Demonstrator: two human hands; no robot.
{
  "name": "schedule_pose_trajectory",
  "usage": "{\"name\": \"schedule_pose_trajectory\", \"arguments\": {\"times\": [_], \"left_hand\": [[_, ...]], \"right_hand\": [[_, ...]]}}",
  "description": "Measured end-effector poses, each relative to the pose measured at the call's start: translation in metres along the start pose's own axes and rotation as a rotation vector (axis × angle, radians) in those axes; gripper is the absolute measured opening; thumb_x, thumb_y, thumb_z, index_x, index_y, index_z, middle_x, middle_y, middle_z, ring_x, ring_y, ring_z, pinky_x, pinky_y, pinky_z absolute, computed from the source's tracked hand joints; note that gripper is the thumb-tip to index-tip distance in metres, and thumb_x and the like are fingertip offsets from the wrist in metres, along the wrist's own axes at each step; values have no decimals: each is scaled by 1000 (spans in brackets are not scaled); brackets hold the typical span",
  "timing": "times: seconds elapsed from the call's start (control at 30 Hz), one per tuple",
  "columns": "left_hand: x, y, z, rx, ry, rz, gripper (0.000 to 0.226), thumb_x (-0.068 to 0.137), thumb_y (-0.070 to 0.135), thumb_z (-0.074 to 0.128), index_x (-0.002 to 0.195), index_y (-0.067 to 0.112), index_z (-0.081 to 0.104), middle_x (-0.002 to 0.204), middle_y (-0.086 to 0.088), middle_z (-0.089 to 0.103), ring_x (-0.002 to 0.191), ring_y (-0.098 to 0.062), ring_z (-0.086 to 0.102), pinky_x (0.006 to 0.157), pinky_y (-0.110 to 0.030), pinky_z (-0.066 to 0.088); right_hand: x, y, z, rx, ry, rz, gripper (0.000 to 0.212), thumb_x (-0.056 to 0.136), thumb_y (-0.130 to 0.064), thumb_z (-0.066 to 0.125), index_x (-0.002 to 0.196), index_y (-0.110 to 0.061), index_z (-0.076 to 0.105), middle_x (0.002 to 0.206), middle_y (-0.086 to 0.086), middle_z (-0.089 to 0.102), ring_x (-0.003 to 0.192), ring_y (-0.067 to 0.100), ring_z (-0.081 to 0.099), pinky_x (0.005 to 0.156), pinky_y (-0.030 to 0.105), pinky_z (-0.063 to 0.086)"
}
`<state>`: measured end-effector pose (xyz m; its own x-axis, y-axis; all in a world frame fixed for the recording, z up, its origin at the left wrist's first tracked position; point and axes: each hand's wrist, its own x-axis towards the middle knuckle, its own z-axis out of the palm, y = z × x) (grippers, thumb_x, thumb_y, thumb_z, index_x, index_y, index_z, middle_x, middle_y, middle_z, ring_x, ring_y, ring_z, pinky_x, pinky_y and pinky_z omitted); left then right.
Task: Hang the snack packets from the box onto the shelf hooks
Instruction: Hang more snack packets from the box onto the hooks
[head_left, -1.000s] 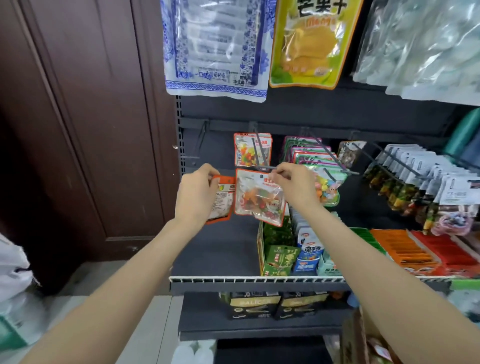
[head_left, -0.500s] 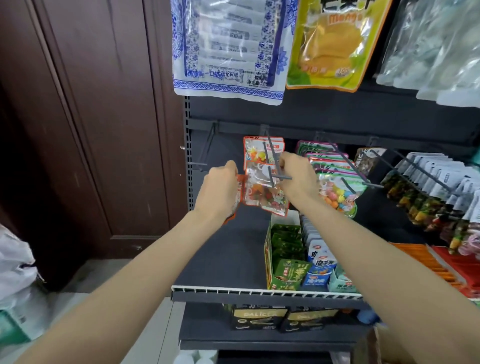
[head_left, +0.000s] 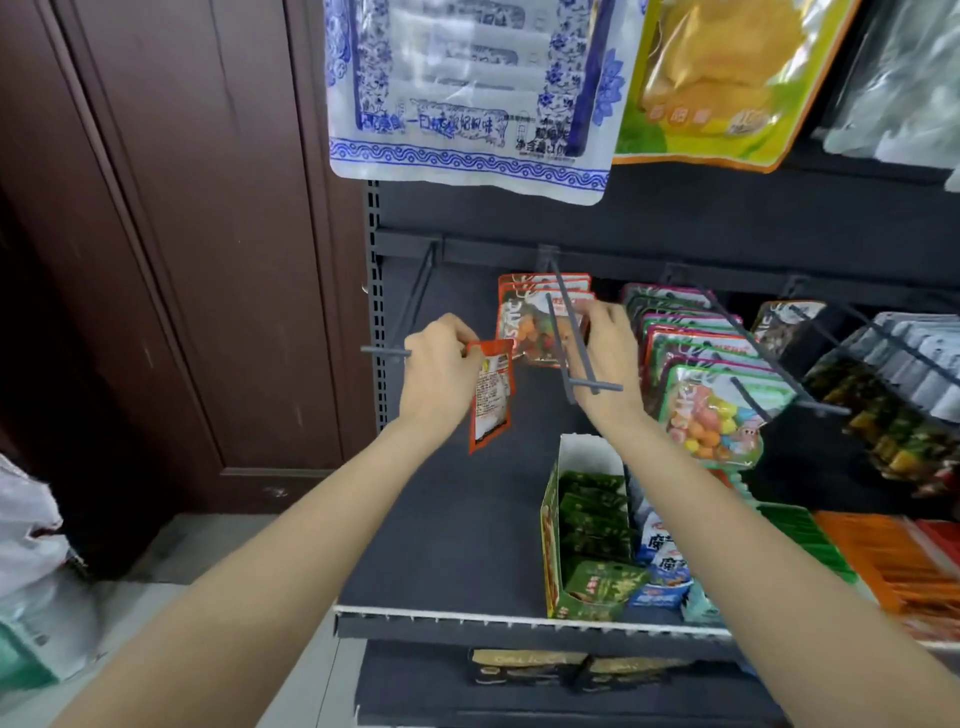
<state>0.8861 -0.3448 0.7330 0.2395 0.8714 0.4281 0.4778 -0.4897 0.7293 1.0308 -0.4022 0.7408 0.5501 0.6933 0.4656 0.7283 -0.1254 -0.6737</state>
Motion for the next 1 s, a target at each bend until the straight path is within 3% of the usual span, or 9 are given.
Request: {"name": "schedule_pose_trajectory", "arguments": {"times": [0.1,0.27,0.43,0.53,0.6,0.7,0.8,0.87,1.0], "left_hand": [[-21,5,-5,-100,-45,-13,14,86,2,54,80,12,60,80,-4,68,75,-14,62,61,-15,42],[-57,21,-10,-366,-174,-128,7,86,5,62,84,11,64,73,-3,66,71,-17,69,67,-37,60],[-88,27,-22,-382,-262,86,12,90,20,62,95,16,71,92,1,72,88,-14,68,80,-31,56],[-98,8,-27,-69,-271,248,33,93,27,56,126,23,58,138,-3,51,129,-20,45,105,-33,38],[-101,-3,-33,-13,-325,188,56,90,33,60,141,30,39,153,-8,25,141,-25,22,113,-39,26],[-101,-8,-37,-246,-460,96,67,83,34,69,141,35,35,140,-6,42,122,-25,49,102,-33,42],[-100,0,-37,-309,-474,101,57,84,25,69,135,36,46,117,-6,54,90,-23,63,76,-21,48],[-98,5,-34,-258,-433,132,59,84,25,69,138,32,45,108,-3,49,88,-21,57,77,-19,43],[-93,9,-27,-229,-403,148,63,86,25,68,142,28,40,107,0,44,88,-11,44,86,-20,38]], "right_hand": [[-49,7,-7,43,-205,73,20,94,-6,50,107,-16,61,95,3,61,85,16,60,67,21,40],[-107,-5,-15,251,-467,22,58,86,-23,67,138,-22,41,120,-16,52,109,-2,50,83,0,37],[-131,-14,-18,155,-155,-9,31,88,4,52,116,-9,58,80,-5,62,65,-5,56,55,5,37],[-144,-11,-27,281,-78,16,29,86,2,58,108,-16,60,88,-5,67,75,1,62,65,20,48],[-151,-9,-36,376,-60,28,40,87,-2,61,117,-27,50,102,-4,68,88,13,66,69,29,53],[-157,-8,-47,564,-81,16,65,88,-1,61,129,-45,37,126,3,58,103,14,64,73,22,54],[-156,-7,-52,424,-46,-42,65,91,-7,60,137,-45,35,145,-14,39,129,1,40,102,26,41],[-152,-7,-53,302,-39,-18,54,94,-9,54,141,-32,39,145,-14,37,127,-7,31,108,23,31],[-143,-5,-50,135,-61,22,52,97,-10,47,144,-28,36,140,0,47,104,2,49,95,22,33]]}}
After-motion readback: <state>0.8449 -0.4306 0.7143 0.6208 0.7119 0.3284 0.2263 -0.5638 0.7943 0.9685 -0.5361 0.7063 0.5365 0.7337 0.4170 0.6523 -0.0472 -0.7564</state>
